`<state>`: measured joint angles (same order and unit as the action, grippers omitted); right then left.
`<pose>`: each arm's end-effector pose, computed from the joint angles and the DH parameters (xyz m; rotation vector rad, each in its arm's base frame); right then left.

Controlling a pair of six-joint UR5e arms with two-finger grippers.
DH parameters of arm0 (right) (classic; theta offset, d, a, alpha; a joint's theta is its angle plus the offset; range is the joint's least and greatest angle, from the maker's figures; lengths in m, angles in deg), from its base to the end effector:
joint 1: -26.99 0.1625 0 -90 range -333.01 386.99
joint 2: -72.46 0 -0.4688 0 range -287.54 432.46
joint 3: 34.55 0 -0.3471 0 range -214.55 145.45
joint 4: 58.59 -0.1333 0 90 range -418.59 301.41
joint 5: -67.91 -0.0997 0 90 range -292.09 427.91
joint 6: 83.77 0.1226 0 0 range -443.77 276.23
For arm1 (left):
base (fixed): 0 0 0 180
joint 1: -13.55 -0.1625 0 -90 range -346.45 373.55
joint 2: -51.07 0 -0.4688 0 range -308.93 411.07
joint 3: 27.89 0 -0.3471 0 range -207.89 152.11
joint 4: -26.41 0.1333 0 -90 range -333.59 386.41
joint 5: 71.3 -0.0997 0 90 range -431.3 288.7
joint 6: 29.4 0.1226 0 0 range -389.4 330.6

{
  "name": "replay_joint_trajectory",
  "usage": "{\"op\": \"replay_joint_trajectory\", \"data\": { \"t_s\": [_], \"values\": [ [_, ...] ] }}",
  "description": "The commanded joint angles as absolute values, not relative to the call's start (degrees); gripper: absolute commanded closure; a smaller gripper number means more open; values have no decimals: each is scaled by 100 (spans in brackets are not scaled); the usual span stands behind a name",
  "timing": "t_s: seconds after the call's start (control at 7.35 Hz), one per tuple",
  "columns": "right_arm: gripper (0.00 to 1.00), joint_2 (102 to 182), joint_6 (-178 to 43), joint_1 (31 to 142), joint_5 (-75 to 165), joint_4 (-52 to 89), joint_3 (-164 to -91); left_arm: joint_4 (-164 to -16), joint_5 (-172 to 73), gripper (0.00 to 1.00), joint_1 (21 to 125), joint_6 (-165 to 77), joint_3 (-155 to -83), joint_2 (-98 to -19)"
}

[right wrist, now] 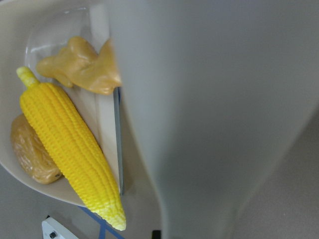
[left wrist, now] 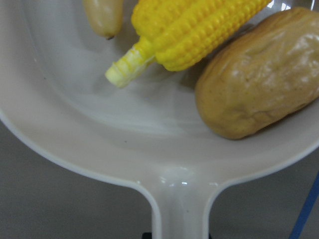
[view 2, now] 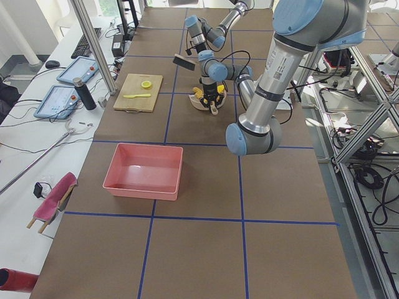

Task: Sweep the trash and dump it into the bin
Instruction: 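Lift the brush back and sweep the ginger toward the dustpan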

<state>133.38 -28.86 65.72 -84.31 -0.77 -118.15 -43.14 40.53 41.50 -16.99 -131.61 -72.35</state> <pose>-0.4933 -0.4274 0.3897 -0.2819 -1.2828 -0.4642 0.5194 -0.3749 0.3563 0.2822 0.5768 1.3473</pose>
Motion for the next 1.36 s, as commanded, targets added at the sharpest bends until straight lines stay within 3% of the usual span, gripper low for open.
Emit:
{"op": "replay_joint_trajectory", "data": {
  "t_s": [0.0, 0.41, 1.22],
  "values": [
    [100, 12994, -3104, 6505, -8984, 309, -11313, -4311, 4050, 100, 4150, -1701, -13161, -7242],
    [100, 12607, -3112, 6285, -8906, 855, -11163, -4311, 4059, 100, 4150, -1701, -13169, -7242],
    [100, 12774, -2506, 5723, -9425, 864, -11163, -4320, 4137, 100, 4246, -1710, -13161, -7233]
  ]
}}
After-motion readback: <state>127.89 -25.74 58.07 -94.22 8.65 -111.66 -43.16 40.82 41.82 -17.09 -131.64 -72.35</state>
